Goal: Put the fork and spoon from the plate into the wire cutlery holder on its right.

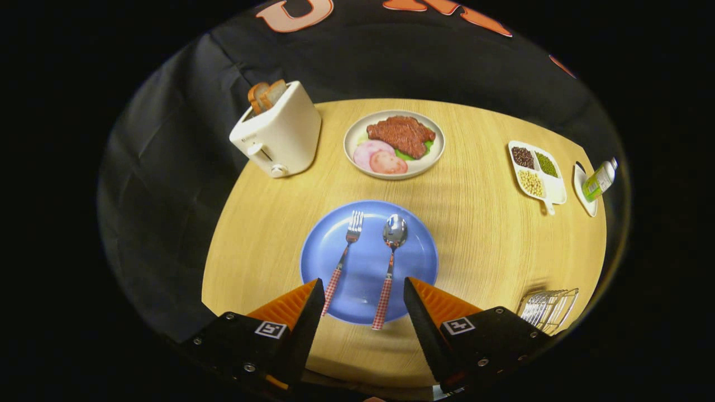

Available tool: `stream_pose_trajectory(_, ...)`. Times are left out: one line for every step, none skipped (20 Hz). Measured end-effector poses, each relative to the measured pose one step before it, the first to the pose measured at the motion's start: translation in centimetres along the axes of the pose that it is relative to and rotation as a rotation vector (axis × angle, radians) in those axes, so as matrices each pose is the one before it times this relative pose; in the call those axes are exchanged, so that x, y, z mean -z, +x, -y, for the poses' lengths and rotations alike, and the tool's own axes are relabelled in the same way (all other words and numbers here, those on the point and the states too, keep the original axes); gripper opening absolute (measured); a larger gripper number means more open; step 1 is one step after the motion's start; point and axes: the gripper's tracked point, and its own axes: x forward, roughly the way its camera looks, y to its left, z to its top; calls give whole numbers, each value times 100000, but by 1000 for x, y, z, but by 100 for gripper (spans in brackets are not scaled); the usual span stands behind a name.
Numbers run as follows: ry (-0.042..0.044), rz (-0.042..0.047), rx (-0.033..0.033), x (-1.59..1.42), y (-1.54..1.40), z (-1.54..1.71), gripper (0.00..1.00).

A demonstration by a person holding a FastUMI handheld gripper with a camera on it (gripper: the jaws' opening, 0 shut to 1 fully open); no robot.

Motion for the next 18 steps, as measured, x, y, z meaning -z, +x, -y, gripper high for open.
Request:
stream_pose_trajectory(-641, -3041, 1213, 531, 647, 189, 86)
stream_pose_trajectory(-234, -2474, 1495, 555, 524, 171, 86)
stream_pose_trajectory(-198, -2418, 876, 397, 580, 56, 86)
stream_pose_trajectory(-40, -2678, 655, 540, 549, -55, 86)
stream_pose_trajectory(317, -2544, 556, 433, 440, -5, 85)
stream_pose_trajectory(274, -2327, 676, 490, 454, 90, 85)
stream_pose_trajectory(217, -1976, 967, 331, 425, 120, 83)
stream_pose_trajectory(62, -1426, 709, 274, 443, 55, 82)
stream_pose_trajectory(-86, -1371, 1093, 265, 359, 190, 80)
stream_pose_trajectory(-82, -1242, 1273, 353, 282, 143, 77)
stream_pose_trajectory(-12, -969, 1042, 217, 312, 209, 73)
stream_pose_trajectory(356, -1102, 1559, 273, 495, 290, 67)
stream_pose_trajectory(349, -668, 1314, 131, 261, 233, 62)
stream_pose_trajectory(326, -342, 900, 1, 225, 154, 56)
stream_pose_trajectory(246, -125, 364, 114, 251, -15, 47)
stream_pose_trajectory(189, 9, 380, 30, 203, 37, 44)
stream_pose_trajectory(230, -105, 448, -69, 167, 36, 38)
stream_pose_trajectory(129, -289, 247, 119, 108, -69, 36)
